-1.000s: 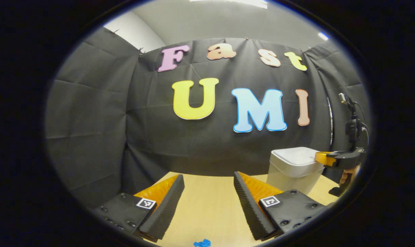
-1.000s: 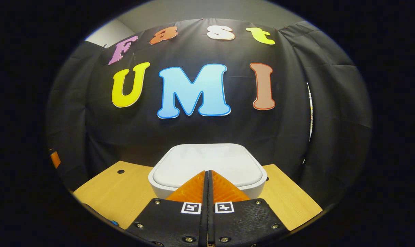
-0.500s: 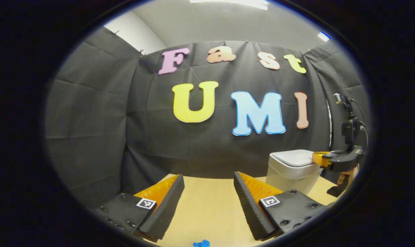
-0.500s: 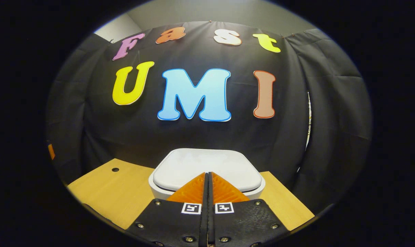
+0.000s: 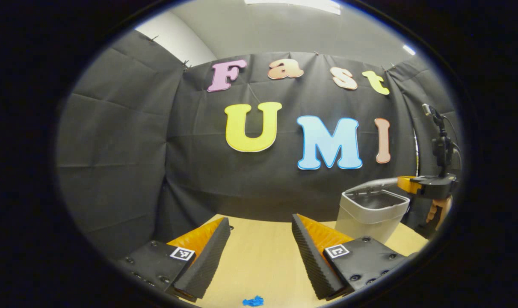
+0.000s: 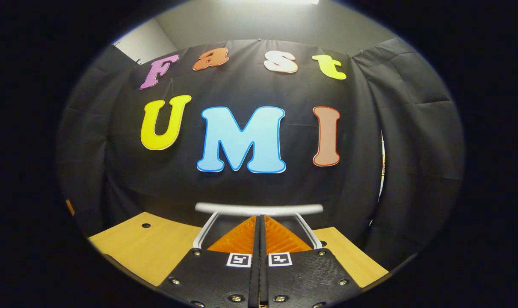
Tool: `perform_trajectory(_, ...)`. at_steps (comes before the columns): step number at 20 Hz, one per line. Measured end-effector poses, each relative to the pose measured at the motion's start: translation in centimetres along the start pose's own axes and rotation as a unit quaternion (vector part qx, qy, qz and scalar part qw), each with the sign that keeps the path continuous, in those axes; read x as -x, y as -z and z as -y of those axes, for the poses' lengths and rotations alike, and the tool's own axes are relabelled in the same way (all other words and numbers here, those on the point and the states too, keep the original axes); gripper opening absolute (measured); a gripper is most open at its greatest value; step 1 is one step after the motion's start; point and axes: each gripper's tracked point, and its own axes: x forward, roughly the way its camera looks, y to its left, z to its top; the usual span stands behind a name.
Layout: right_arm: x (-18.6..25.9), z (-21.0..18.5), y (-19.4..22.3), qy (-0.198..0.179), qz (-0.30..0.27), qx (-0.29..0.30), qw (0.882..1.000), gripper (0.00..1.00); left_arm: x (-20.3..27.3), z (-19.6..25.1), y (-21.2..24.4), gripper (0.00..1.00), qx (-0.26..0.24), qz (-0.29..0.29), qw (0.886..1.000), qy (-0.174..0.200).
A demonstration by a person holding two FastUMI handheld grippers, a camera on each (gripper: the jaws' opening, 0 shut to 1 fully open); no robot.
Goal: Press the lid of the desktop garbage bin to open it, pick up the crumpled paper on the desktop and throw it into the bin, then pick up the pop can on the desktop and drop it into the bin, and finally close the garbage bin lid.
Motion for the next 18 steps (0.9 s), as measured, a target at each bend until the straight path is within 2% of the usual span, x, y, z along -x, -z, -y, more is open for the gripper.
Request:
perform_trajectory(8, 1.7, 0.3, -0.3, 0.005, 0.004, -0.001, 1.0, 0.0, 0.0, 0.4, 0.1, 0.96, 0.002, -0.001, 1.0, 0.009)
perform_trajectory(9, 1.9, 0.3, -0.3, 0.005, 0.003, -0.003, 1.0, 0.0, 0.0, 0.4, 0.1, 0.94, 0.002, -0.002, 1.0, 0.01)
perform_trajectory(12, 2.6, 0.5, -0.1, 0.011, -0.003, -0.006, 1.0, 0.0, 0.0, 0.4, 0.2, 0.94, 0.0, -0.004, 1.0, 0.011)
perform_trajectory(16, 3.9, 0.1, 0.8, 0.004, -0.018, -0.011, 1.0, 0.0, 0.1, 0.1, 0.5, 0.96, -0.007, -0.01, 1.0, 0.008)
perform_trajectory(18, 4.5, 0.1, 0.9, 0.004, -0.017, -0.011, 1.0, 0.0, 0.3, 0.3, 0.8, 0.94, -0.004, -0.017, 1.0, 0.012)
